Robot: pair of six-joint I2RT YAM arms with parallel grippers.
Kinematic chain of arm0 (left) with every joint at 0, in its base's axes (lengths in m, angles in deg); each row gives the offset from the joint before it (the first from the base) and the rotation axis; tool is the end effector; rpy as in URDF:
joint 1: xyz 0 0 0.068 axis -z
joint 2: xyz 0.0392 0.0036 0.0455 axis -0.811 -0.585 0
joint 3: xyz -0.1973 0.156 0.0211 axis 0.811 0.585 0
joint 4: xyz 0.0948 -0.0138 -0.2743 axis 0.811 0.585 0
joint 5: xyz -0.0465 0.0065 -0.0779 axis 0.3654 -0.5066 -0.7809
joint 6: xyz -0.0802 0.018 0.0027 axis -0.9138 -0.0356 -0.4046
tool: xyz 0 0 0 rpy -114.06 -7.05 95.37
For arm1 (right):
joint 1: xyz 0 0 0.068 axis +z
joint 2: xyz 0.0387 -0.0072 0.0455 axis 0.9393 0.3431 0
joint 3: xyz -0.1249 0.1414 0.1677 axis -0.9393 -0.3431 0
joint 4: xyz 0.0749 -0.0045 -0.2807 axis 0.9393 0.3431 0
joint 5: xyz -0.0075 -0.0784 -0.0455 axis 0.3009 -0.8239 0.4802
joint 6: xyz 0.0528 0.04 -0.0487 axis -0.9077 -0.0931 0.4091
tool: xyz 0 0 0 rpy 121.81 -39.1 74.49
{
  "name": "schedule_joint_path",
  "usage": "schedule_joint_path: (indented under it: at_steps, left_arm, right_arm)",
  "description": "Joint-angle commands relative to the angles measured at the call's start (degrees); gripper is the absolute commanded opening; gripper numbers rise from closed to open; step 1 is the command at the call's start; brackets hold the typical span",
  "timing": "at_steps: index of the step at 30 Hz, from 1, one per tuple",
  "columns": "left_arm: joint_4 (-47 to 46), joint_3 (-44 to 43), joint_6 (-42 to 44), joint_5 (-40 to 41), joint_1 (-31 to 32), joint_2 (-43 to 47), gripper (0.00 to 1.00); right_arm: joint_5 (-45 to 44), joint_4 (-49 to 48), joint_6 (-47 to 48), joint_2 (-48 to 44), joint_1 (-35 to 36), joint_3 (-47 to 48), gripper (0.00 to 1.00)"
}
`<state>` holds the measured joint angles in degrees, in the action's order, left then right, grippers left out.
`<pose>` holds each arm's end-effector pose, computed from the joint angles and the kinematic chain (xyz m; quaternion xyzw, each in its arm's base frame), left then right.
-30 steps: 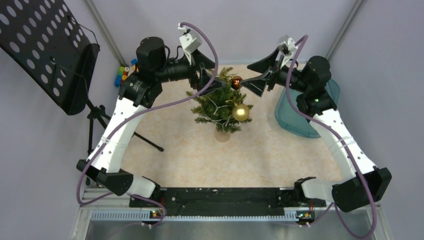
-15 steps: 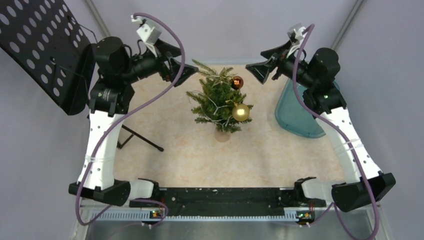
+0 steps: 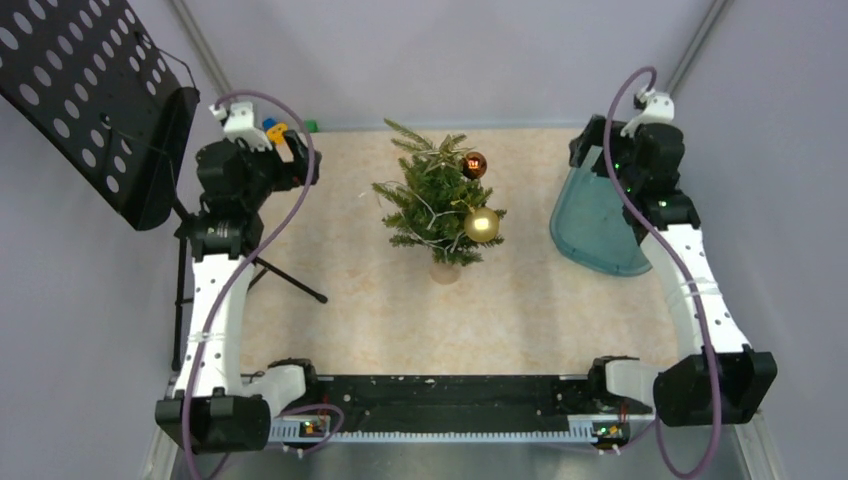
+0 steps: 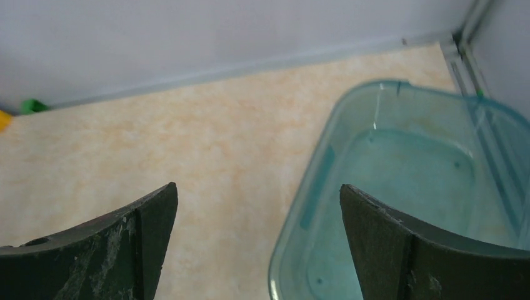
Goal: Decorate the small christmas tree
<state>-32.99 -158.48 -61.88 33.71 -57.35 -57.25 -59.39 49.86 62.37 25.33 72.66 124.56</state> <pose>0.3053 -0.0028 0.4295 -0.0002 0.7480 -0.1482 0.6469 0.3471 0.0200 0.3847 0.0549 0.7748 0.1056 0.6210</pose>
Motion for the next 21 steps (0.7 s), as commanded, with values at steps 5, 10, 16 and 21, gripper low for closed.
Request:
schedule_joint_path:
  at_steps: [5,10,16,21]
  left_arm:
    - [-11.8,22.8,0.6,13.8,-1.1,1.3,0.99]
    - [-19.2,33.7,3.5,15.1,-1.1,2.2,0.99]
    - [-23.2,39.8,6.6,13.3,-1.3,3.2,0.99]
    - [-20.8,41.1,5.9,11.1,-2.4,4.2,0.99]
  right_arm:
    - [-7.7,-18.5,-2.0,-4.5,-0.6,-25.4,0.99]
    - [-8.6,-31.8,0.2,-8.1,-0.6,-36.4,0.99]
    - [-10.3,-35.3,4.0,-11.3,-0.6,-42.4,0.99]
    - [-10.4,-38.5,3.8,-13.9,-0.5,-47.0,0.99]
